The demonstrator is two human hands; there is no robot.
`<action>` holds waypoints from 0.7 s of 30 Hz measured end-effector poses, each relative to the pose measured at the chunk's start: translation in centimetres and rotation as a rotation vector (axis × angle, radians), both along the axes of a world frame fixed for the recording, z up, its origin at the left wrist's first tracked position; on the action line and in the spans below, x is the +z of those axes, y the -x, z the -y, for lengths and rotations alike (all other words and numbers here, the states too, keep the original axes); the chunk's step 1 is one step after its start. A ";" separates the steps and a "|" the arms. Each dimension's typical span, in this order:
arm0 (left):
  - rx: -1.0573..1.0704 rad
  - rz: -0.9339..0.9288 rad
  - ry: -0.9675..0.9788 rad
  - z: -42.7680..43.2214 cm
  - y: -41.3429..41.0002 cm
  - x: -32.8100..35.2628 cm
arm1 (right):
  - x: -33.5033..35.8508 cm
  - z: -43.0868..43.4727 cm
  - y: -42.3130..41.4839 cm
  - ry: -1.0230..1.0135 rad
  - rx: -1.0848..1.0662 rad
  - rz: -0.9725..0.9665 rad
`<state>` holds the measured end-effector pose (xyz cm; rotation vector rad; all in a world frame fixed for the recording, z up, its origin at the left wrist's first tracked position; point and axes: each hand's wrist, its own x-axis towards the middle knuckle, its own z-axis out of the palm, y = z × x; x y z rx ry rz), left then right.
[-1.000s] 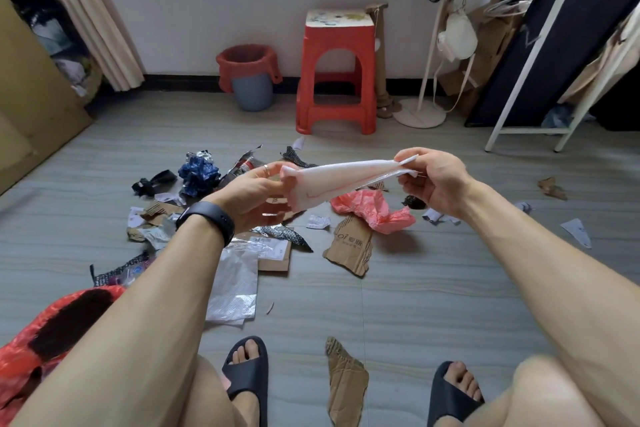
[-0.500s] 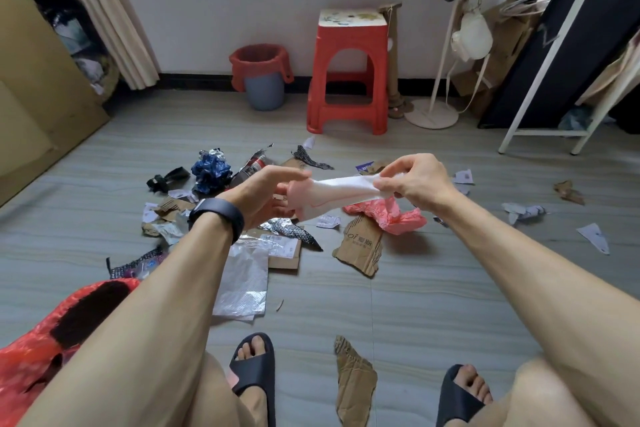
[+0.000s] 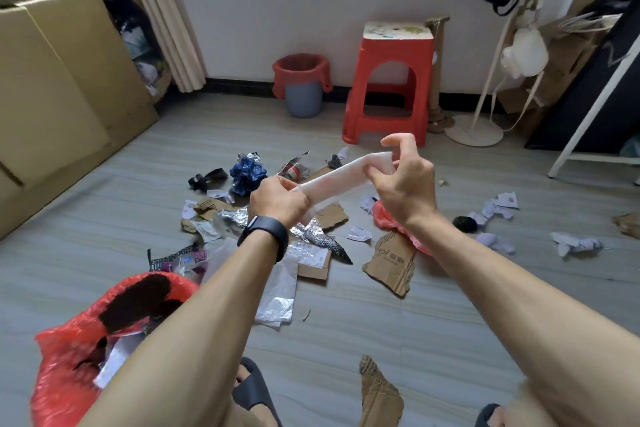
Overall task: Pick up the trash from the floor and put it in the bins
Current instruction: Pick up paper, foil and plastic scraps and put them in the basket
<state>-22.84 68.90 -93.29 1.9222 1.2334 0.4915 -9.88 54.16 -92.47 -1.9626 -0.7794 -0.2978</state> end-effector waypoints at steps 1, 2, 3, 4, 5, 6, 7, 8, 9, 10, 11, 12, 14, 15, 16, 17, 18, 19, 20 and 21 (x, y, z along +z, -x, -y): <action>0.059 0.098 0.118 -0.4 0.3 -0.2 | 0.0 -1.0 0.5 -0.042 0.027 0.082; 0.106 0.189 0.234 -0.8 0.7 -0.2 | -0.2 -2.0 0.9 -0.076 0.057 0.154; 0.138 0.253 0.306 -1.1 1.1 -0.2 | -0.6 -2.7 1.2 -0.097 0.087 0.209; 0.167 0.299 0.336 -1.8 1.7 -0.1 | -1.0 -3.7 1.4 -0.113 0.122 0.245; 0.193 0.335 0.348 -2.4 2.1 -0.1 | -1.5 -4.4 1.6 -0.121 0.151 0.265; 0.220 0.366 0.353 -2.9 2.6 0.1 | -2.0 -5.1 1.8 -0.129 0.182 0.274; 0.249 0.400 0.368 -3.5 3.1 0.2 | -2.3 -5.9 2.1 -0.133 0.211 0.276; 0.270 0.439 0.400 -4.0 3.5 0.3 | -2.7 -6.5 2.3 -0.130 0.235 0.282; 0.284 0.473 0.438 -4.2 3.8 0.4 | -3.0 -7.1 2.6 -0.124 0.265 0.289; 0.298 0.493 0.453 -4.7 4.4 0.5 | -3.5 -8.0 3.2 -0.118 0.310 0.296; 0.292 0.497 0.452 -5.0 4.8 0.5 | -3.8 -8.8 3.8 -0.106 0.347 0.306; 0.269 0.489 0.448 -5.1 4.9 0.5 | -4.1 -9.3 4.4 -0.087 0.368 0.315; 0.239 0.478 0.426 -5.5 5.8 0.6 | -4.4 -11.2 6.1 -0.093 0.394 0.288; 0.225 0.466 0.415 -5.7 6.3 0.5 | -4.3 -12.1 6.9 -0.120 0.407 0.235; 0.207 0.444 0.409 -5.7 6.5 0.5 | -4.1 -12.8 7.7 -0.158 0.425 0.163; 0.205 0.433 0.411 -5.9 7.2 0.4 | -3.9 -13.7 8.7 -0.191 0.462 0.078; 0.204 0.439 0.419 -6.2 7.7 0.4 | -3.7 -14.3 9.5 -0.215 0.500 0.001; 0.216 0.452 0.435 -6.7 8.3 0.4 | -3.5 -14.9 10.3 -0.217 0.541 -0.068; 0.222 0.459 0.454 -7.3 8.9 0.4 | -3.3 -15.3 10.8 -0.202 0.581 -0.124; 0.220 0.464 0.484 -7.9 9.8 0.5 | -3.3 -15.7 11.4 -0.176 0.624 -0.172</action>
